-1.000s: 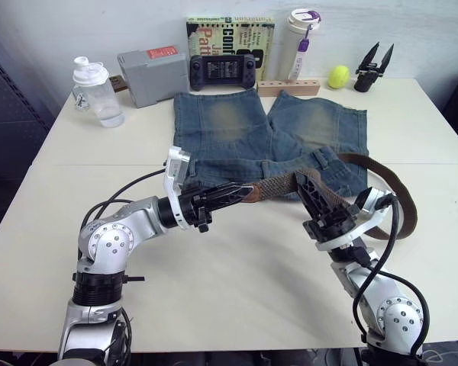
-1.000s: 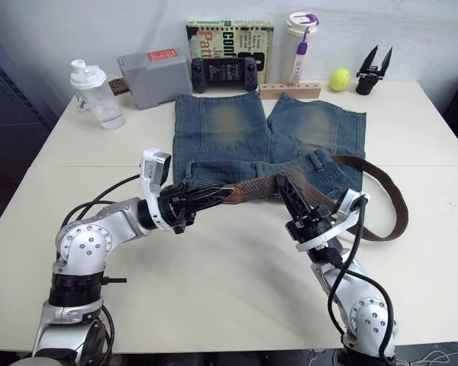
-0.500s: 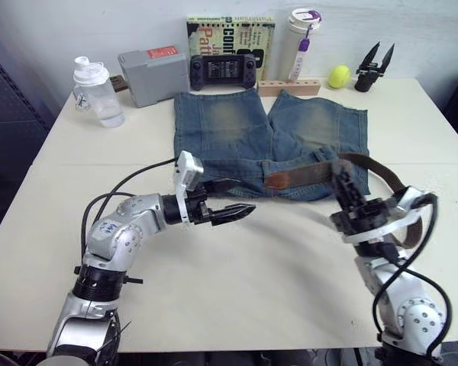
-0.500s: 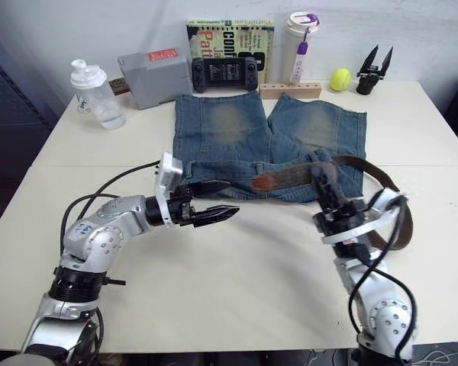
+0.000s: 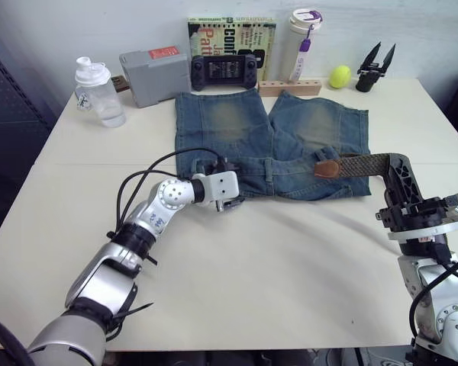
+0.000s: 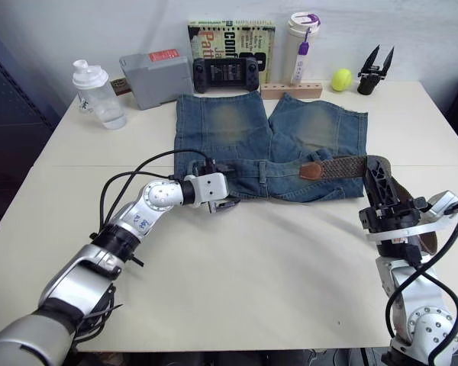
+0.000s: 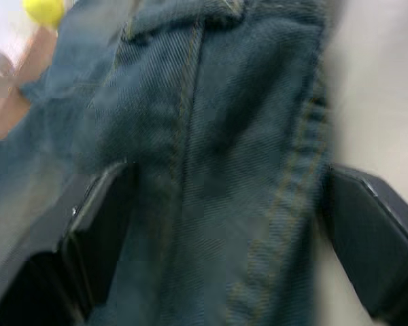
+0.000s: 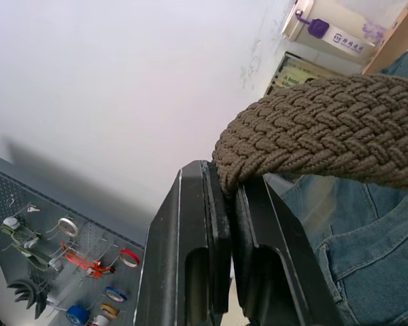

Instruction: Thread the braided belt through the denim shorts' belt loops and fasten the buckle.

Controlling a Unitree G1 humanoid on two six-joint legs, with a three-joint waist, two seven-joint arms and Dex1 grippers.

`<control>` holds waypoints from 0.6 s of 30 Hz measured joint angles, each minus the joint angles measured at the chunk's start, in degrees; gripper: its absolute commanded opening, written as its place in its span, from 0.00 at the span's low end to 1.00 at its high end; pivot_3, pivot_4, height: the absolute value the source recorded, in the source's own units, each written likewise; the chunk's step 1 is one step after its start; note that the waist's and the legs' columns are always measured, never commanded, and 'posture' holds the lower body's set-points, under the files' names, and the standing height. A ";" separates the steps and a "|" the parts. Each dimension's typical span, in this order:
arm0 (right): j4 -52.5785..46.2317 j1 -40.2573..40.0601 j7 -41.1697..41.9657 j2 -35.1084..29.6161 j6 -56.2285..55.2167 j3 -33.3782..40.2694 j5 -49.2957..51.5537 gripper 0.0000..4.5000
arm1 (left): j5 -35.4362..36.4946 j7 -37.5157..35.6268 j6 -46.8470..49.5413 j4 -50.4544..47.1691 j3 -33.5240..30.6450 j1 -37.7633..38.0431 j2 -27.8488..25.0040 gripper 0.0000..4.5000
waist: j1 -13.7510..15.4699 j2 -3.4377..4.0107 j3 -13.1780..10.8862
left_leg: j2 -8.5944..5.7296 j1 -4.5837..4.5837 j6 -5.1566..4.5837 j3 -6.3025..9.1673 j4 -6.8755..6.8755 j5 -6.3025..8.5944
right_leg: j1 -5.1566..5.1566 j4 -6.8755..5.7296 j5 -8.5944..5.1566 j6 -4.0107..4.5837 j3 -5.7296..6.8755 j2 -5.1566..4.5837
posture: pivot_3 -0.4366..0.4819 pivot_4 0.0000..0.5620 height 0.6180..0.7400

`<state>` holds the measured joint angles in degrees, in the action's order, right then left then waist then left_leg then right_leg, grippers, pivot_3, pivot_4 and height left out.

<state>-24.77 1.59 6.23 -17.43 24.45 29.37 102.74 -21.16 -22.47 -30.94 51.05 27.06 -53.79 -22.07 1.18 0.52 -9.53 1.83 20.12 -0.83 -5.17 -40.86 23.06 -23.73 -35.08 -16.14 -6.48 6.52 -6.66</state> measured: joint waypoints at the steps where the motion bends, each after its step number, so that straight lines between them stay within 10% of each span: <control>1: 0.30 0.25 0.00 -0.10 -0.01 0.05 -0.05 0.00 | 0.39 -0.39 -0.52 -1.61 -0.72 1.15 -0.83 0.24 | -0.11 0.00 0.00 | 0.01 0.00 0.00 -0.02 0.03 0.00 | -0.02 0.00 0.00 0.00 0.00 0.00 | 0.48 0.27 0.92; 10: 2.28 1.76 -0.19 -2.34 0.09 1.03 -0.79 0.00 | 6.71 -5.78 -2.16 -18.98 -7.48 15.61 -9.87 0.24 | -1.48 0.05 0.01 | 0.08 0.00 0.01 -0.13 0.39 0.00 | -0.30 0.01 -0.01 0.02 -0.02 -0.02 | 0.48 0.27 0.92; 18: 2.61 0.76 -0.78 -8.45 4.73 0.86 -0.82 0.00 | 26.32 -18.21 2.30 -49.64 -19.69 46.17 -25.80 0.24 | -0.96 0.09 -0.05 | 0.07 0.08 -0.06 -0.17 0.44 -0.03 | -0.76 -0.38 -0.03 0.05 -0.12 -0.52 | 0.48 0.27 0.92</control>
<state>-22.17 2.34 5.45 -25.88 29.17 30.23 101.91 5.16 -40.67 -28.63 1.41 7.37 -7.61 -47.86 0.22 0.61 -9.58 1.90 20.20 -0.89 -5.34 -40.42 23.03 -24.49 -35.46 -16.17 -6.43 6.40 -7.19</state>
